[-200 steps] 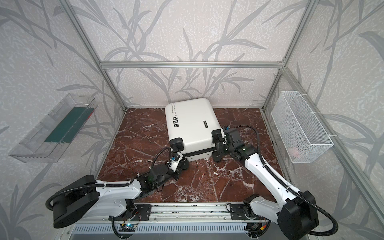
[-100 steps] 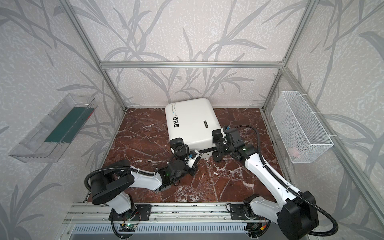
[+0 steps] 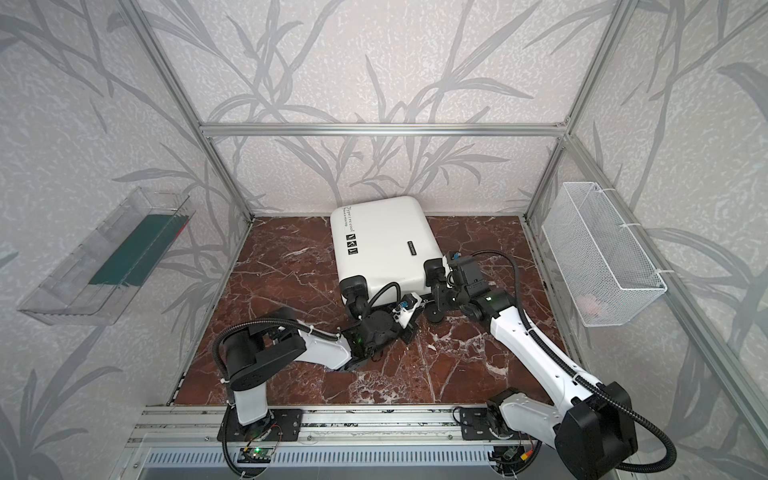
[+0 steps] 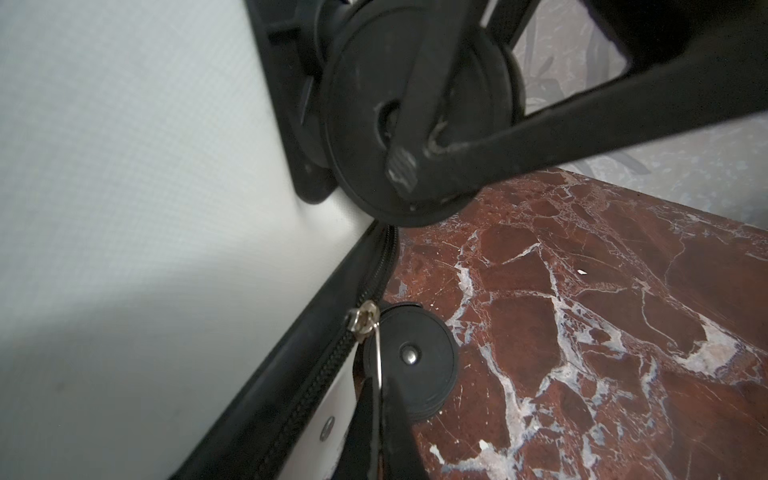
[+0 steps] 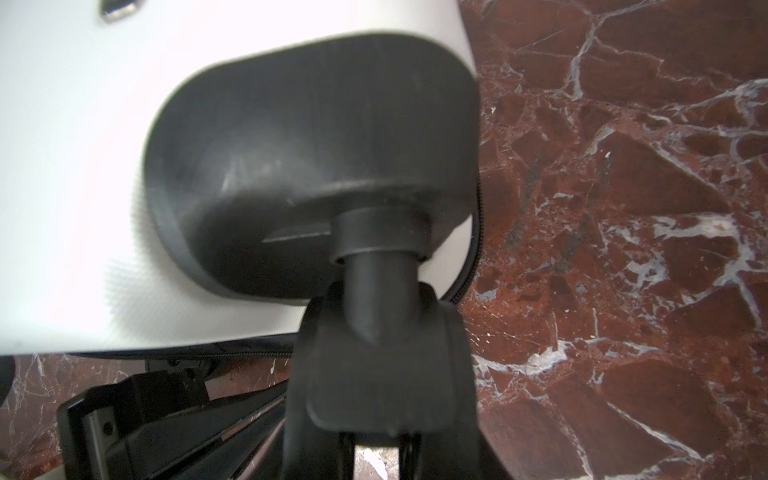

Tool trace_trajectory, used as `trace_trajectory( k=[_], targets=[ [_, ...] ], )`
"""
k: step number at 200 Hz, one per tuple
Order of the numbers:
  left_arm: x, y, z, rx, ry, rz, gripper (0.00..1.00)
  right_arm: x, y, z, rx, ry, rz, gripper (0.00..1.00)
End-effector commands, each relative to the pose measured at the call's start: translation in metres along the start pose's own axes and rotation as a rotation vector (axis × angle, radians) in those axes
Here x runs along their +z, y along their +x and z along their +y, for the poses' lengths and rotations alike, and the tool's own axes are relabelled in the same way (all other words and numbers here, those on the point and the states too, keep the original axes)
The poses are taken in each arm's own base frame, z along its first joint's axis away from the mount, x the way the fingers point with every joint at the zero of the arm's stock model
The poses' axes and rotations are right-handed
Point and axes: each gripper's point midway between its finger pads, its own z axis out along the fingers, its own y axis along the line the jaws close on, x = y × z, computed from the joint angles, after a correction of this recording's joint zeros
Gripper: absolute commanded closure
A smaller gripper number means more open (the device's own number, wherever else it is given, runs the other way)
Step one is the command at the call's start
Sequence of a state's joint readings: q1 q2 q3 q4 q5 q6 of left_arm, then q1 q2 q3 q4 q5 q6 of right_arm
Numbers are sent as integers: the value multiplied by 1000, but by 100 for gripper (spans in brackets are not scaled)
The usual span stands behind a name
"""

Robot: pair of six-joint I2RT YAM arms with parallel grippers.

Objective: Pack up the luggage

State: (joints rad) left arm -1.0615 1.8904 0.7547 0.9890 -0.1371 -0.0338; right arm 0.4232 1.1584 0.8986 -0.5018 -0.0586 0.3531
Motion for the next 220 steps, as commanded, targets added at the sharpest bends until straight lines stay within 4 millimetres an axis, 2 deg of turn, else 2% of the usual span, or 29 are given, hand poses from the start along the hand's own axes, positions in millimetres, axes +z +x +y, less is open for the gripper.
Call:
trace_trajectory(
  k=[1, 20, 33, 52, 83, 109, 134, 155, 220],
  targets=[
    [-5, -45, -30, -8, 112, -160, 100, -10, -31, 13, 42, -82, -64, 39],
    [-9, -46, -24, -15, 98, -164, 100, -21, -48, 0, 104, -108, -98, 31],
    [-11, -46, -22, -16, 95, -166, 100, -31, -60, -12, 151, -114, -133, 30],
    [-13, -46, -21, -16, 96, -164, 100, -38, -69, -39, 253, -86, -167, 30],
    [-14, -45, -22, -19, 99, -165, 100, -30, -59, -84, 436, -31, -181, 32],
    [-15, -46, -21, -22, 101, -164, 100, -9, -38, -105, 556, -41, -164, 42],
    [-15, -46, -22, -18, 105, -157, 100, 18, -21, -105, 648, -133, -121, 61],
    [-15, -47, -22, -16, 104, -158, 100, 40, -8, -96, 668, -216, -34, 72],
    [-15, -48, -25, -19, 121, -158, 100, 87, 24, -95, 764, -301, 38, 78]
  ],
)
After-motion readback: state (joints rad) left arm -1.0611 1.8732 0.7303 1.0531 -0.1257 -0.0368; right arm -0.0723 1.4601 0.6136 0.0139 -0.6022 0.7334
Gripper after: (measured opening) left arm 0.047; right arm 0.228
